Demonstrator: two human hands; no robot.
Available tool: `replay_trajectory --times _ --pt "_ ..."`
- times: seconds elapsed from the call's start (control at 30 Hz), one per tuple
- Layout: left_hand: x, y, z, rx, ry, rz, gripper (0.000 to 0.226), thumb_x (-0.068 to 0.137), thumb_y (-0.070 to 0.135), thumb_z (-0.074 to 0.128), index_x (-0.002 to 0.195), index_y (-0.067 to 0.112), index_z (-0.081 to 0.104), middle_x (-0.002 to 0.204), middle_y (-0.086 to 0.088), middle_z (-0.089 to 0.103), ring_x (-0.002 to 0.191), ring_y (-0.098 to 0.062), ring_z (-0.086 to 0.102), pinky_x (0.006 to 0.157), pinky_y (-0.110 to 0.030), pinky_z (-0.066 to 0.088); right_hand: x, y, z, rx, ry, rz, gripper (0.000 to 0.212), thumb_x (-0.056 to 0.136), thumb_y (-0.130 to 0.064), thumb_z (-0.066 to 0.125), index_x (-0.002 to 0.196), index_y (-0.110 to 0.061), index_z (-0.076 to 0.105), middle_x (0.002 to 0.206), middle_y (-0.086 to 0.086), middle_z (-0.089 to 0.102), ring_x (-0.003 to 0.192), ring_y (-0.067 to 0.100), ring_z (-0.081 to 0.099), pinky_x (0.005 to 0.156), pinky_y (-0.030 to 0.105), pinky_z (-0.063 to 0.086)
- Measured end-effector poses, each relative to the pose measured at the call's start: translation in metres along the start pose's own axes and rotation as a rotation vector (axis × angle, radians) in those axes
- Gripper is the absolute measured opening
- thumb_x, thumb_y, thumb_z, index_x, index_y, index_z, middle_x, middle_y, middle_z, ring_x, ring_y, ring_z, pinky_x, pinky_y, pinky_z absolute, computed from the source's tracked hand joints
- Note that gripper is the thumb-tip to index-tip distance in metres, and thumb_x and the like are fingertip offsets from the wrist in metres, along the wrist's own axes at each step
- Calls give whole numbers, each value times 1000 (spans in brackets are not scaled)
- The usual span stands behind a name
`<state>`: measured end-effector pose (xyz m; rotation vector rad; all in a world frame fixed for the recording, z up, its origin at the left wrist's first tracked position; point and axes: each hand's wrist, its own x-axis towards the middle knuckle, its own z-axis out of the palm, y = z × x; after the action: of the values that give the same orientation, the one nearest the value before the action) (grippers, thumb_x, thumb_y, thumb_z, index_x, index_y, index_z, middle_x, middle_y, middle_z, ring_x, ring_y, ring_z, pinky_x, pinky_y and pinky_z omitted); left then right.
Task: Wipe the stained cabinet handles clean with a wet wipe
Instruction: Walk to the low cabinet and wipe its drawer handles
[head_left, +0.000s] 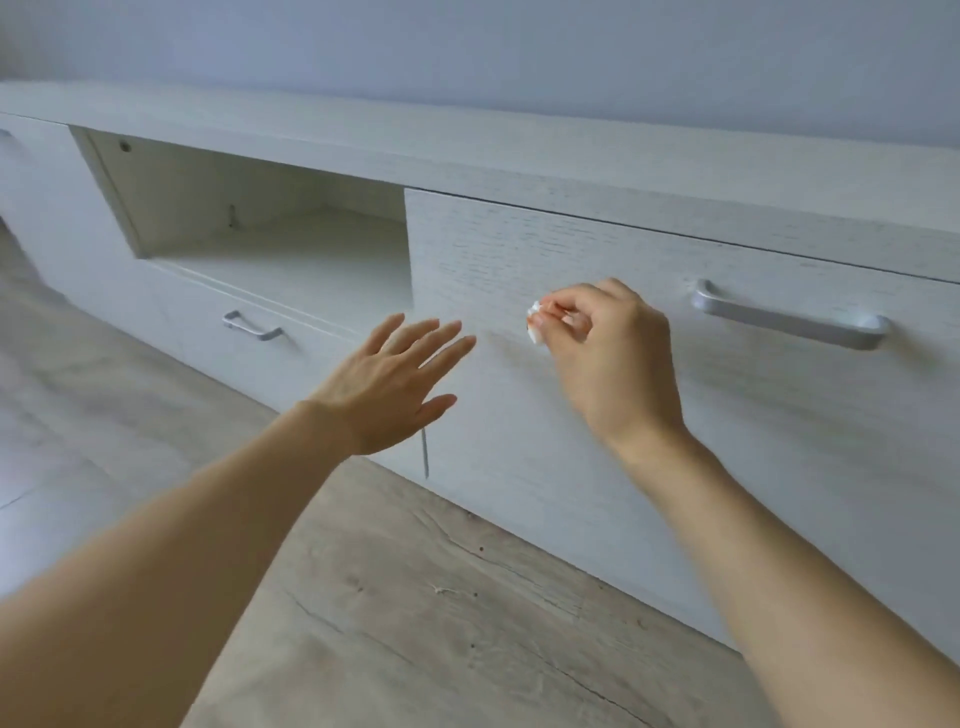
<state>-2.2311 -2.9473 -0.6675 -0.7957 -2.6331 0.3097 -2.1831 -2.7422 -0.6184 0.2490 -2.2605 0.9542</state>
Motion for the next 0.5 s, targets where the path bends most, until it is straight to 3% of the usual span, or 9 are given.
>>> replay_trajectory --times 0.13,0.27,0.5 --pt "-17 -36 2 113 -93 -15 62 100 49 18 153 23 -2 160 2 5 146 -15 6 118 -35 -4 6 0 21 -59 -182 -38 9 85 -17 64 81 -13 71 88 2 62 89 21 59 78 35 50" --pt "-40 -83 18 62 -97 -74 61 100 48 20 153 23 7 159 1 12 145 -16 11 118 -34 0 10 -16 64 -27 -305 6 8 83 -15 64 79 -15 71 89 0 64 87 16 59 79 36 51" --pt "-89 -217 90 28 -133 -123 65 99 49 25 153 22 3 159 3 8 145 -15 12 118 -33 3 10 -58 181 92 -314 179 9 82 -14 67 75 -14 72 86 -2 66 80 7 62 77 22 48"
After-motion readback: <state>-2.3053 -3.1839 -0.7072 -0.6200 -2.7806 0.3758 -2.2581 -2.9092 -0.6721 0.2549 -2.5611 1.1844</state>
